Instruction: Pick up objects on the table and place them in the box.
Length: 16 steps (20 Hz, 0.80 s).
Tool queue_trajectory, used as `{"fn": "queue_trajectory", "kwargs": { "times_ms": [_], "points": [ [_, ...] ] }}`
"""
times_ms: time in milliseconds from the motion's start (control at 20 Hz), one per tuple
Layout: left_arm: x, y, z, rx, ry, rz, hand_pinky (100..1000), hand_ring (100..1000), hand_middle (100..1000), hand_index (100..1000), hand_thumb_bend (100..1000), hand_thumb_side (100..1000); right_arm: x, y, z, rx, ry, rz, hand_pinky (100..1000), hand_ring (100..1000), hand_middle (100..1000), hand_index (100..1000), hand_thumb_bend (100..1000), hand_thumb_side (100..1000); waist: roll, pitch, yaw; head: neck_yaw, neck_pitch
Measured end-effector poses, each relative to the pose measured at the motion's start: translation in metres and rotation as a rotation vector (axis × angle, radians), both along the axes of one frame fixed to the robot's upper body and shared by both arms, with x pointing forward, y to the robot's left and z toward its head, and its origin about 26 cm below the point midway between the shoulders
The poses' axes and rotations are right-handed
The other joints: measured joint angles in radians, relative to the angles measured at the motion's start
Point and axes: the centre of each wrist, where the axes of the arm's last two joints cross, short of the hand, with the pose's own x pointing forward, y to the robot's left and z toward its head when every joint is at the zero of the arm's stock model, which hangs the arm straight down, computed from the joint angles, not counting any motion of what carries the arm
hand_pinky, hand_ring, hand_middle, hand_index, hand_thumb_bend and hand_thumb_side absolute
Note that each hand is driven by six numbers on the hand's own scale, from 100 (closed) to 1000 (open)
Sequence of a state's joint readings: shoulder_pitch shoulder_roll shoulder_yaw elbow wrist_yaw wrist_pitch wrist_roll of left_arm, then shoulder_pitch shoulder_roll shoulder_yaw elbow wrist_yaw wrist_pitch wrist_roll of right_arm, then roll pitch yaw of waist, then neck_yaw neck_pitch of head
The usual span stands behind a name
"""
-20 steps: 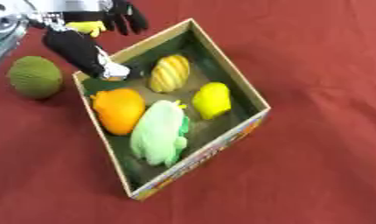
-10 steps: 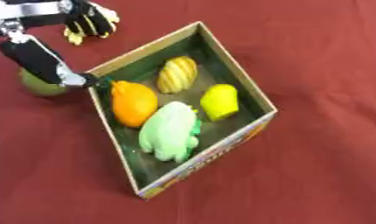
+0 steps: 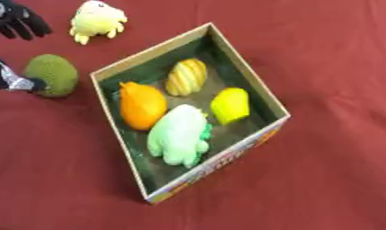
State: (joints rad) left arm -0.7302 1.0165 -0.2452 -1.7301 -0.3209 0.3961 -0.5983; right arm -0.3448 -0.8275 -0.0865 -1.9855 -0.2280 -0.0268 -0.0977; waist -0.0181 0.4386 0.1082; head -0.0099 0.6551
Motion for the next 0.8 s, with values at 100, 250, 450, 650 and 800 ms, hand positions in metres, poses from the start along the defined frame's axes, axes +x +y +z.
{"fn": "queue_trajectory", "kwargs": {
  "times_ms": [100, 250, 450, 650, 800],
  "points": [
    [0.007, 0.007, 0.001, 0.002, -0.015, 0.045, 833, 802, 764, 849, 564, 100, 0.000, 0.000, -0.001, 0.007, -0.001, 0.000, 848, 779, 677, 798, 100, 779, -0.004, 0.007, -0.003, 0.005, -0.007],
    [0.018, 0.015, -0.001, 0.000, -0.027, 0.088, 839, 811, 778, 854, 571, 100, 0.000, -0.001, -0.001, 0.013, -0.008, -0.004, 847, 778, 675, 797, 100, 782, -0.007, 0.023, -0.008, 0.013, -0.017],
    [0.030, 0.021, -0.006, 0.022, -0.014, 0.115, 845, 818, 782, 856, 594, 100, 0.000, 0.000, -0.002, 0.025, -0.012, -0.007, 846, 775, 672, 795, 100, 785, -0.010, 0.047, -0.017, 0.022, -0.032],
    [0.041, 0.025, -0.012, 0.052, 0.012, 0.126, 834, 807, 760, 835, 566, 100, 0.000, -0.001, -0.001, 0.036, -0.024, -0.015, 844, 772, 669, 793, 100, 789, -0.013, 0.067, -0.024, 0.026, -0.037],
    [0.044, 0.026, -0.015, 0.071, 0.030, 0.110, 808, 760, 696, 775, 478, 100, 0.000, -0.002, -0.001, 0.050, -0.032, -0.022, 843, 770, 666, 792, 100, 791, -0.014, 0.077, -0.027, 0.024, -0.039]
  ]
}}
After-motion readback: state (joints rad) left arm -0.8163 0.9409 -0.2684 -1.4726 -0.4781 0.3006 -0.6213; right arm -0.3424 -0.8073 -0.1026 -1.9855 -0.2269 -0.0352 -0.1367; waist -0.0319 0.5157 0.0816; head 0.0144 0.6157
